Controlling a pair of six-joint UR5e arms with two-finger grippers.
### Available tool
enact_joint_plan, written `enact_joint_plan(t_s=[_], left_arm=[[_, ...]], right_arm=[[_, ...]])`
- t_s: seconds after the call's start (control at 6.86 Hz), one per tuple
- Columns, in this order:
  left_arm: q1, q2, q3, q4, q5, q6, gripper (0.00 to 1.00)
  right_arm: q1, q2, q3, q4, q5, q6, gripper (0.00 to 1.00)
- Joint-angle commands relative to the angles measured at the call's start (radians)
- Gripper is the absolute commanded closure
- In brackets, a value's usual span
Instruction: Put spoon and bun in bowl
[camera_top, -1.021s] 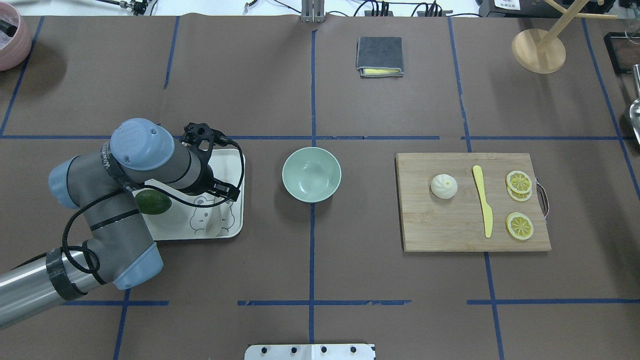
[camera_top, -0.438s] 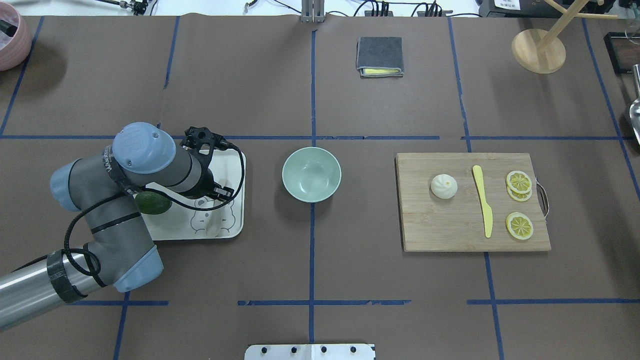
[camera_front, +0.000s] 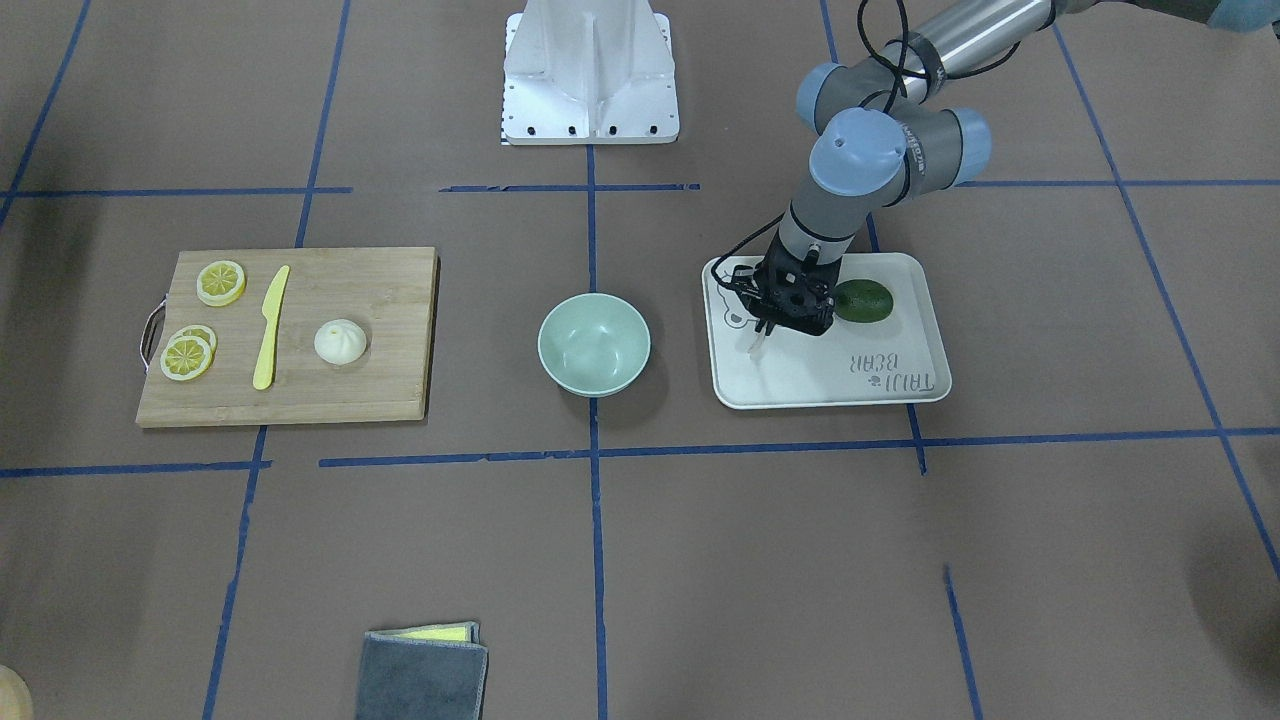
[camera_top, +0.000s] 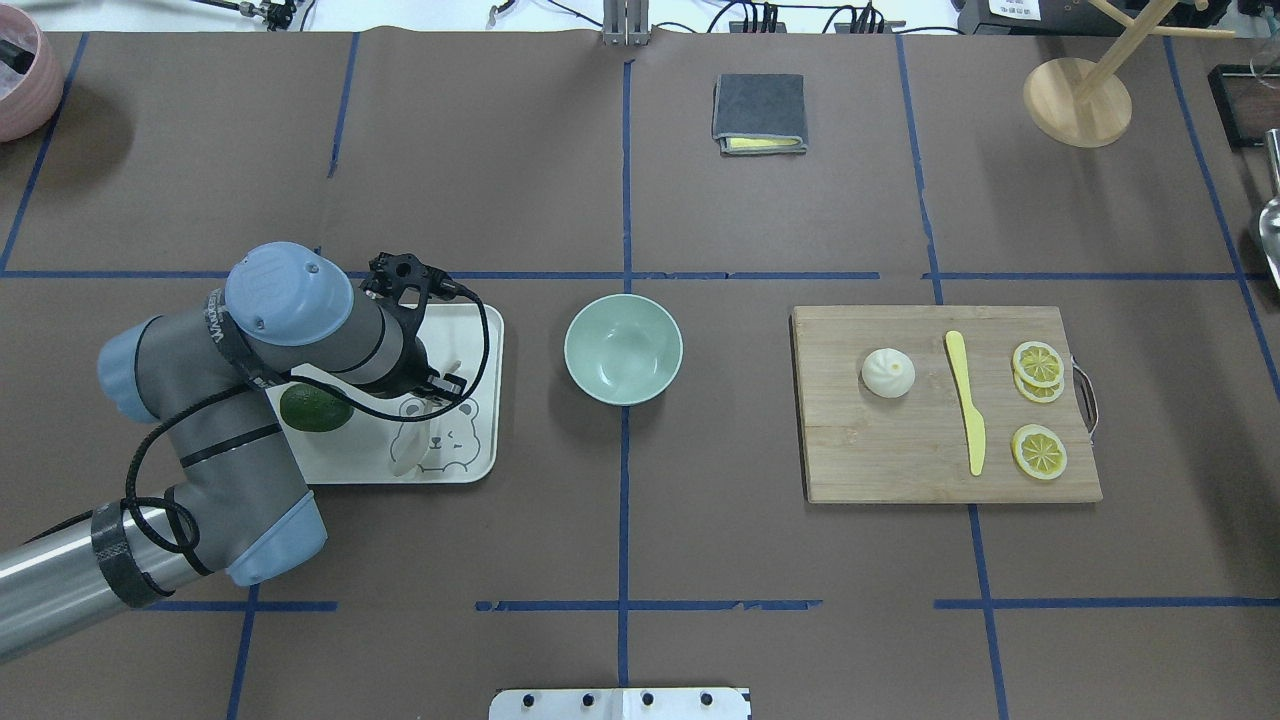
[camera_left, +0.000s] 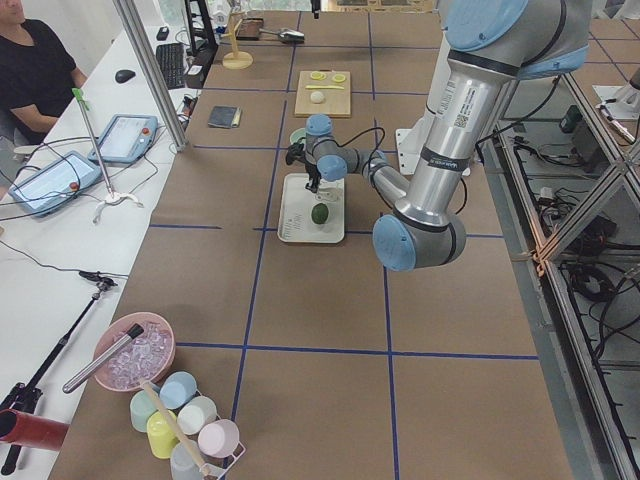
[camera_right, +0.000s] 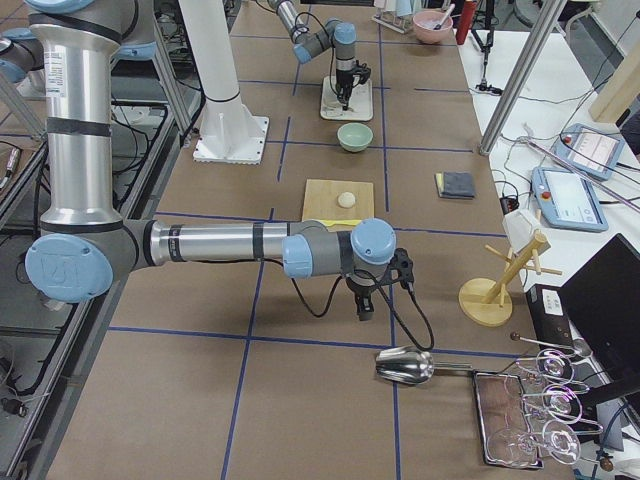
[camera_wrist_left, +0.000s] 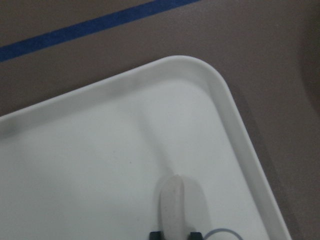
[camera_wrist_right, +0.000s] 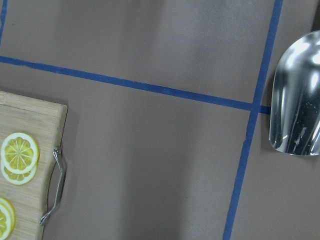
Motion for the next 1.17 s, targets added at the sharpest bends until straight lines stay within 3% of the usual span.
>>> enact_joint_plan(t_s=[0.0, 0.44, 0.73, 1.02], left_arm=[[-0.015, -0.028, -0.014, 0.013, 0.001, 0.0, 1.0], [-0.018, -0.198, 0.018, -0.001, 0.019, -0.087, 1.0], [-0.018, -0.38, 0.164, -0.042, 0.072, -0.133, 1.0], [-0.013, -0.419, 0.265, -0.169, 0.156, -0.144, 1.0]], right_arm=[[0.001, 0.002, 0.006, 0.001, 0.004, 0.005, 0.0], [-0.004, 0.003, 0.031, 0.001, 0.025, 0.008, 0.0], [-0.021, 0.005, 0.038, 0.003, 0.092, 0.008, 0.0], [-0.051, 0.005, 0.051, 0.019, 0.099, 0.076, 0.0]])
